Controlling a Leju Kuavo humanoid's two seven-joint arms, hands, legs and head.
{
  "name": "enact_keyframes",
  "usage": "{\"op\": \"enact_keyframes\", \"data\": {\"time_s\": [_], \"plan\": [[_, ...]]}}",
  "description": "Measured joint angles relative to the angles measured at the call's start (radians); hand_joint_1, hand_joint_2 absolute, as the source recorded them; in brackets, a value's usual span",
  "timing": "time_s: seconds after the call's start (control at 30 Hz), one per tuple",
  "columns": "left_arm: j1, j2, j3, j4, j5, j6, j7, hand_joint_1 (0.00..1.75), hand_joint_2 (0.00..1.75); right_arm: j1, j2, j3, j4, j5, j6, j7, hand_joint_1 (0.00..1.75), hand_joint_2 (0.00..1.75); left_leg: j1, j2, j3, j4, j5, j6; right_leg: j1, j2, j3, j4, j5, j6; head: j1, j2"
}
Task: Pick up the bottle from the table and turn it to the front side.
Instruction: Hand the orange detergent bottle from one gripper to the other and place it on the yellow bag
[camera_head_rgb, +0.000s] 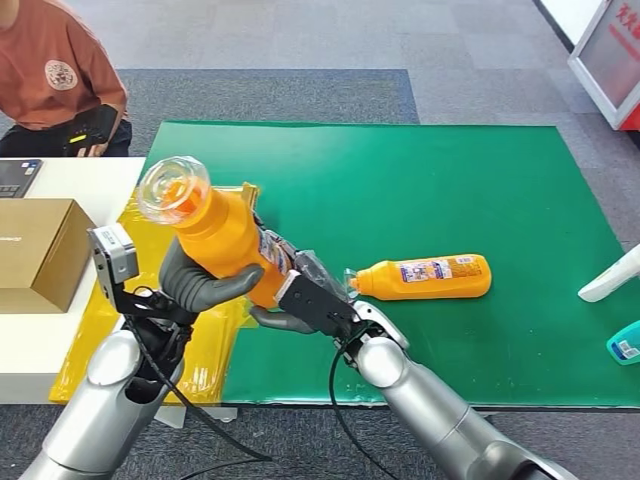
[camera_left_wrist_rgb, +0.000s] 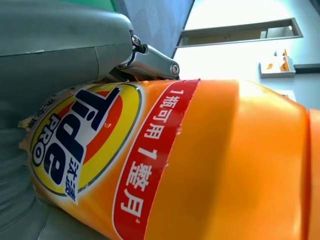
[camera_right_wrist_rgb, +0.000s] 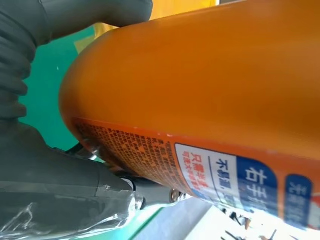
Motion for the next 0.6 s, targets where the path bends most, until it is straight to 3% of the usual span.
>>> {"op": "enact_keyframes", "data": {"time_s": [0.47,0.6], "plan": [[0.000,0.025,0.023,0.000,-0.024,0.043,-0.018,1.75,1.75,0.006,0.000,-0.049,0.039,-0.096,-0.007,0.021,0.00,1.75,0.000,0.000,0.000,0.000,0.000,0.000,0.000,0.000,0.000,0.000,0.000,0.000,0.000,0.000],[0.000,0.052,0.044,0.000,-0.145,0.103,-0.032,1.75,1.75,0.018,-0.006,-0.087,0.044,-0.100,-0.029,0.022,0.00,1.75,0.000,0.000,0.000,0.000,0.001,0.000,0.000,0.000,0.000,0.000,0.000,0.000,0.000,0.000]]}}
